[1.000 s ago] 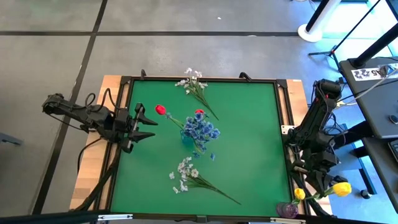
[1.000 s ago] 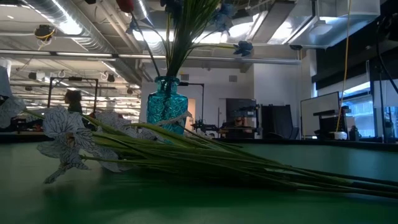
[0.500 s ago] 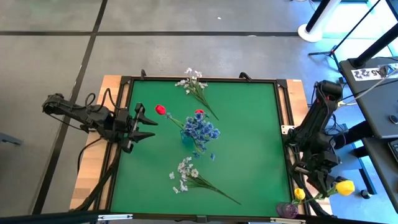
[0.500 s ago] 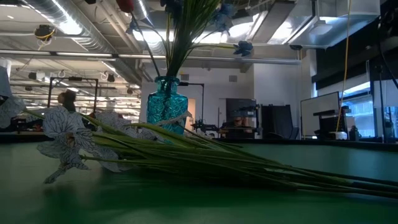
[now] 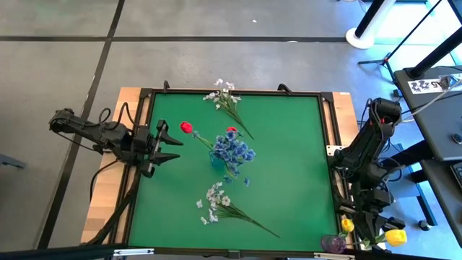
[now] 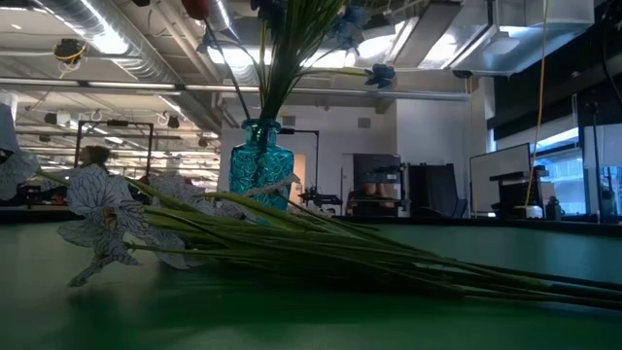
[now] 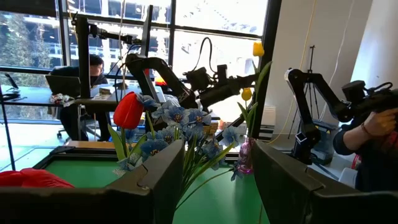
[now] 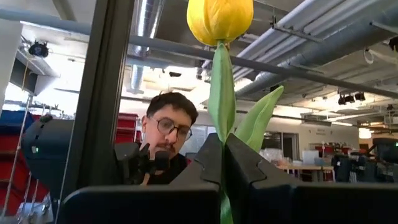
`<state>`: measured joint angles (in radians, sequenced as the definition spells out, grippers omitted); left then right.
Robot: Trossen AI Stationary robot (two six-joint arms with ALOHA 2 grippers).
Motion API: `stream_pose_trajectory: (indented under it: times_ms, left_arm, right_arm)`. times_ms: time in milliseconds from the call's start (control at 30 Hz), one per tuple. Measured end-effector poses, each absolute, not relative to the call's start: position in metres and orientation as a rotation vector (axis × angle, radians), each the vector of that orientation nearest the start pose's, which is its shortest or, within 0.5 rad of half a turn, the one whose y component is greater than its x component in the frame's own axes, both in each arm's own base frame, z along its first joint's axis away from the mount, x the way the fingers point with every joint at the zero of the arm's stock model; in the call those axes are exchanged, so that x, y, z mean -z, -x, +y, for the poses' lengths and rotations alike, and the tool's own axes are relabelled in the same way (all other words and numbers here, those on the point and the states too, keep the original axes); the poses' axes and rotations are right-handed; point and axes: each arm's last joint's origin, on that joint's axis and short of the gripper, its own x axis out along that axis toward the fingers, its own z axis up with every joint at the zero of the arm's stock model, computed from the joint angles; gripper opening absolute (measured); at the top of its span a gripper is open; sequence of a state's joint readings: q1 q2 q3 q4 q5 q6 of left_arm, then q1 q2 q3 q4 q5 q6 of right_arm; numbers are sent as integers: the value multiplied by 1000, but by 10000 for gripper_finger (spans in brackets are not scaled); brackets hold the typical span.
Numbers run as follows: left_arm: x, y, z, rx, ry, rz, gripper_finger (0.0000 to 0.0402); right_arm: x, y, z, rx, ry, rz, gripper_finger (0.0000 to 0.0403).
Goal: Sort flowers into vase by color
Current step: Put the yellow flower into the purple vase
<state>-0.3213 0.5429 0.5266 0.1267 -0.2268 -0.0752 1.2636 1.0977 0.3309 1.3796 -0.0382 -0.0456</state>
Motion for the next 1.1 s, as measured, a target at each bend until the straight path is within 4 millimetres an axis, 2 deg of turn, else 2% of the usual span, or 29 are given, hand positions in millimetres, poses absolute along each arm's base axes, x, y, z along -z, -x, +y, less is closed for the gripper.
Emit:
stream_pose_trajectory:
  times_ms: [433, 800, 1100]
  left_arm:
    - [-306, -130, -37, 98, 105, -103, 185]
    - [-306, -130, -37, 98, 105, -103, 185]
    - [-306, -130, -37, 98, 105, -103, 185]
  right_arm:
    - [-251, -60, 197, -1315, -245, -365, 8]
    - [-251, -57, 188, -1367, -259, -196, 117]
    - [-260, -49, 163, -1365, -288, -92, 138]
